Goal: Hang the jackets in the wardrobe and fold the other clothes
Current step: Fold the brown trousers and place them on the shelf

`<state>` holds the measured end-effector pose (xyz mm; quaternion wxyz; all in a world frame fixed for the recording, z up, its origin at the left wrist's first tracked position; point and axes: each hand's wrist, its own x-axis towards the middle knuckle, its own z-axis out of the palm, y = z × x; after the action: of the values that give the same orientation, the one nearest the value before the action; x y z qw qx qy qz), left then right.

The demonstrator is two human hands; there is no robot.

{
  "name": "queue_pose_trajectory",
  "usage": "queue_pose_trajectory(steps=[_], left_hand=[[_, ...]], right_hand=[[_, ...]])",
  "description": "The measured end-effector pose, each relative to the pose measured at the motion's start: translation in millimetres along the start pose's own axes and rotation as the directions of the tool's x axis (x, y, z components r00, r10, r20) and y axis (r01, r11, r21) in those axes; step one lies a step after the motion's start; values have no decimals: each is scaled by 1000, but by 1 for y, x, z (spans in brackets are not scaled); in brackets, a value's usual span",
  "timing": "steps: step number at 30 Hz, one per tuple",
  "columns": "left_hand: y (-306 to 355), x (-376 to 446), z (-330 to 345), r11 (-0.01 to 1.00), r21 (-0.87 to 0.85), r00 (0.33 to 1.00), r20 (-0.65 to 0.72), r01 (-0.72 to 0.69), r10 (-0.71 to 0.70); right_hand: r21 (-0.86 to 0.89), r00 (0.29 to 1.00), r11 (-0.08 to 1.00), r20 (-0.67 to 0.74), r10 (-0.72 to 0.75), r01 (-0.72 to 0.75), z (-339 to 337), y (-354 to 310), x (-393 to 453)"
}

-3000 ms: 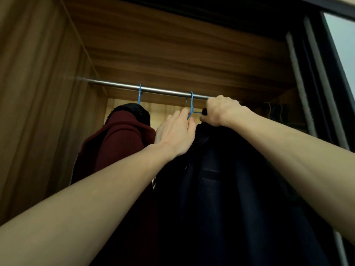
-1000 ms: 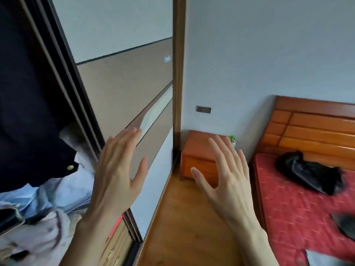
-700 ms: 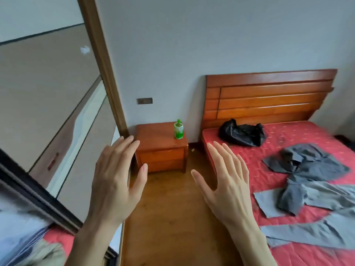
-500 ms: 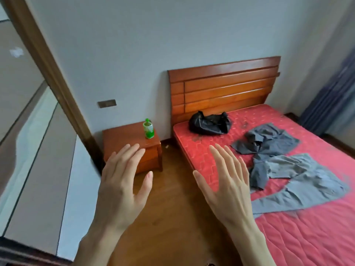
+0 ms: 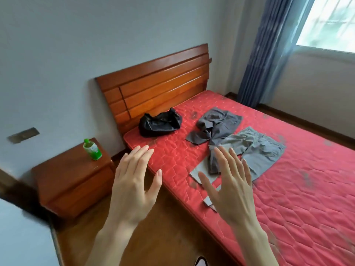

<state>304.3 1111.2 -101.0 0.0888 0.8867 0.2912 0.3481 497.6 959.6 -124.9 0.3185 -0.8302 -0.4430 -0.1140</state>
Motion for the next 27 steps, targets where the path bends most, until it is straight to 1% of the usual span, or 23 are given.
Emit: queue_pose_trajectory(steps=[6, 14, 22, 27], left_hand=[[7, 70, 66, 996, -39, 993, 79, -80, 83], [22, 152, 150, 991, -75, 984, 133, -110, 119], [31, 223, 221, 974, -156, 963, 188, -167, 195], [32, 281, 283, 945, -233, 935, 217, -231, 282]], right_hand=[[8, 995, 995, -37, 97, -96, 13, 51, 54], [-18, 982, 983, -25, 185, -185, 29, 125, 117], [-60, 942, 942, -78, 326, -331, 40, 179, 163], [-133, 910, 902, -116, 397, -411, 53, 209, 201]])
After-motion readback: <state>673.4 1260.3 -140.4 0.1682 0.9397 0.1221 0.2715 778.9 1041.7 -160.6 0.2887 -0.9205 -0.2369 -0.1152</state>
